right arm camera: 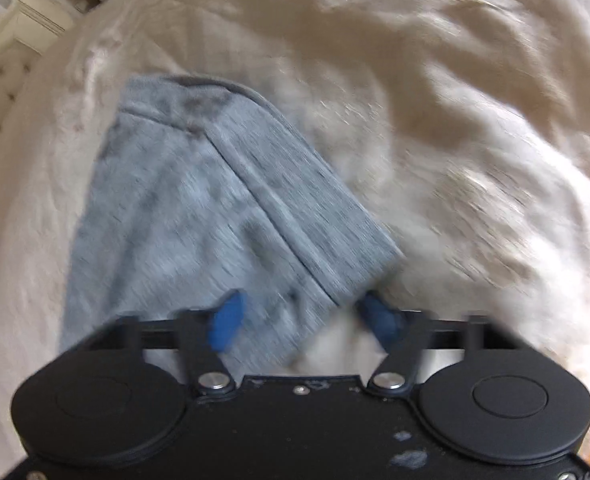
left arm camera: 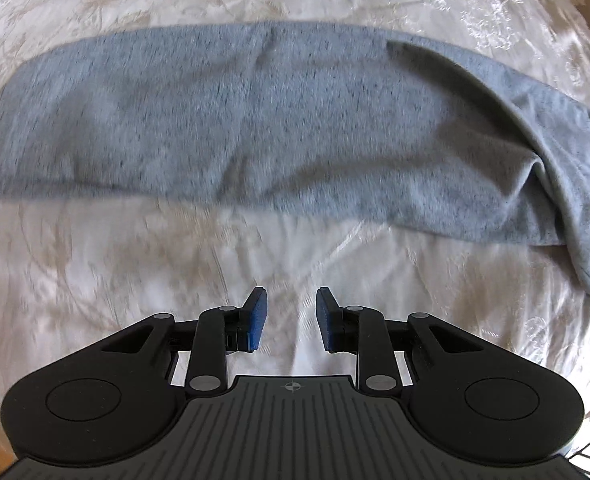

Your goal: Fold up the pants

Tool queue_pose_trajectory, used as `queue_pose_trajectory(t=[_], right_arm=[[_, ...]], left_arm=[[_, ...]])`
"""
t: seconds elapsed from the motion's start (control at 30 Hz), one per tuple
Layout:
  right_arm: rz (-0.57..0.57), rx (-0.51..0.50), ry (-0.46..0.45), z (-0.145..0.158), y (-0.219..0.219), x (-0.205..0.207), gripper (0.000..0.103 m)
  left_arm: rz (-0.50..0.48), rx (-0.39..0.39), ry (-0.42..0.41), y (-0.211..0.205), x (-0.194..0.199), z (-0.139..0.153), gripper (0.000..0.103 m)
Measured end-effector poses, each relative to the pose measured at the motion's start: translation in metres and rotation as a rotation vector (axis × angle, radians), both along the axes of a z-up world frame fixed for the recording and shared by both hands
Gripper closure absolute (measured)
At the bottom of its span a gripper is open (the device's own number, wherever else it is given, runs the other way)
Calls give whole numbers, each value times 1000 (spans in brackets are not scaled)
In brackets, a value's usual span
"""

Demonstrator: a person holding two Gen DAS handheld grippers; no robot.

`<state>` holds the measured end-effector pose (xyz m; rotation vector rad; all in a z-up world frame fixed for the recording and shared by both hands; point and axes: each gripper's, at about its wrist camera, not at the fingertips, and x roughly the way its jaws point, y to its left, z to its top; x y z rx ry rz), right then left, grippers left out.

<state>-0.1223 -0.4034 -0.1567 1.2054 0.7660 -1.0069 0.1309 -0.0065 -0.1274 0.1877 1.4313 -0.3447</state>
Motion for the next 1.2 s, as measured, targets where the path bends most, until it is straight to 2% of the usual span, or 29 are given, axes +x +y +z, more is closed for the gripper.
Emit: queue_pose_trajectory(t=[0.07, 0.2, 0.33, 0.4, 0.67, 0.9, 1.0, 1.1, 1.13, 1.17, 1.2], right_arm=[[52, -37, -7, 19, -6, 11, 90], [230, -199, -26, 76, -21, 49, 91], [276, -227, -47, 98, -63, 98, 91], [283, -218, -43, 95, -84, 123, 92], [322, -228, 93, 54, -133, 206, 92], [406, -259, 199, 7, -148, 246, 92], [436, -254, 223, -2, -151, 254, 91], [478, -261, 199, 4, -153, 256, 78], [487, -280, 190, 10, -152, 256, 66], [497, -314, 183, 17, -149, 256, 46], [510, -356, 177, 27, -143, 254, 41]], left_arm=[[22, 9, 4, 1, -5, 1, 77], [68, 24, -8, -1, -9, 4, 77], [121, 22, -23, -3, -12, 12, 77], [147, 22, -23, -2, -14, 15, 77], [216, 47, -21, 8, -25, 20, 77], [252, 89, -24, 20, -31, 24, 77], [258, 101, -31, 25, -33, 26, 77], [268, 101, -49, 32, -33, 32, 77], [272, 100, -58, 34, -33, 34, 77], [277, 101, -68, 38, -33, 36, 77], [283, 103, -75, 42, -33, 37, 77]])
